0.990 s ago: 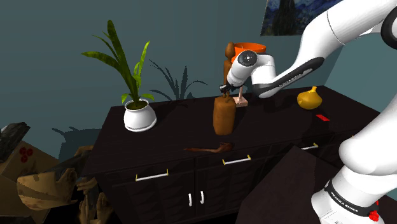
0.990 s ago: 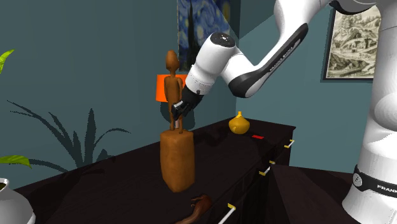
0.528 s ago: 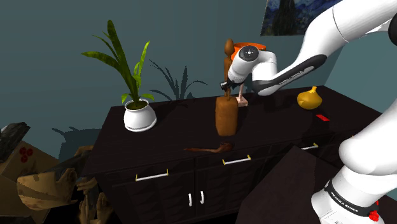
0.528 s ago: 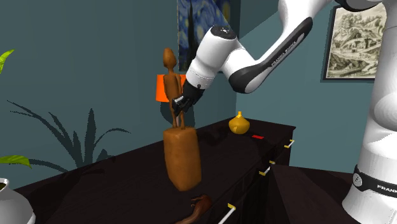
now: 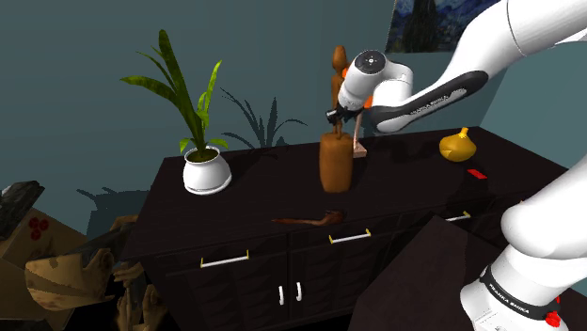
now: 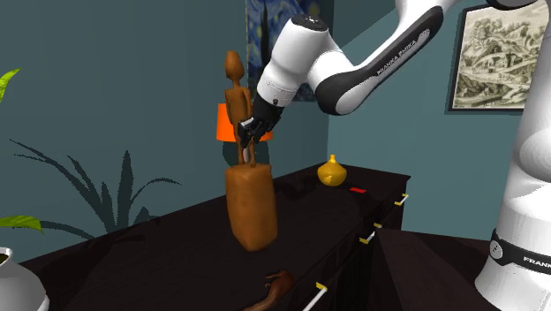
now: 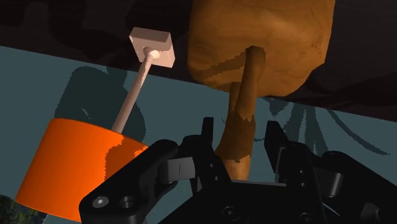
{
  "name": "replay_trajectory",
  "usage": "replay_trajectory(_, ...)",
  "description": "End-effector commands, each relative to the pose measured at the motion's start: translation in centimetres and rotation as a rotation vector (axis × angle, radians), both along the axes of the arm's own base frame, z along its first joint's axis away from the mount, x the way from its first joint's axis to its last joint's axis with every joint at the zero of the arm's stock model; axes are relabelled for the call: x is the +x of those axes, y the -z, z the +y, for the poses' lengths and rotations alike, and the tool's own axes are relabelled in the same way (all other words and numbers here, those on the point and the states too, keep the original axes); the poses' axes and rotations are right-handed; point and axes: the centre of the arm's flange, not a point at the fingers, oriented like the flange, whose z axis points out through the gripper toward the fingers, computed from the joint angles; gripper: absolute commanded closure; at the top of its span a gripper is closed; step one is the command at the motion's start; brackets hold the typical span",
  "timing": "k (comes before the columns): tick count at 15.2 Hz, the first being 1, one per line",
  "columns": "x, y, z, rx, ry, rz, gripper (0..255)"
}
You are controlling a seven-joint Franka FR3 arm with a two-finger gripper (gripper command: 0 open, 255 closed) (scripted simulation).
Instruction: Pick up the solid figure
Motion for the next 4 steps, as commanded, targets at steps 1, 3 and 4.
replay_trajectory(1, -0.08, -1.55, -0.01, -0.001, -0.001, -0.004, 255)
replay_trajectory(3, -0.08, -2.15, -0.01, -0.001, -0.001, -0.004, 255)
replay_trajectory(4, -0.08, -2.15, -0.01, -0.001, -0.001, -0.004, 255)
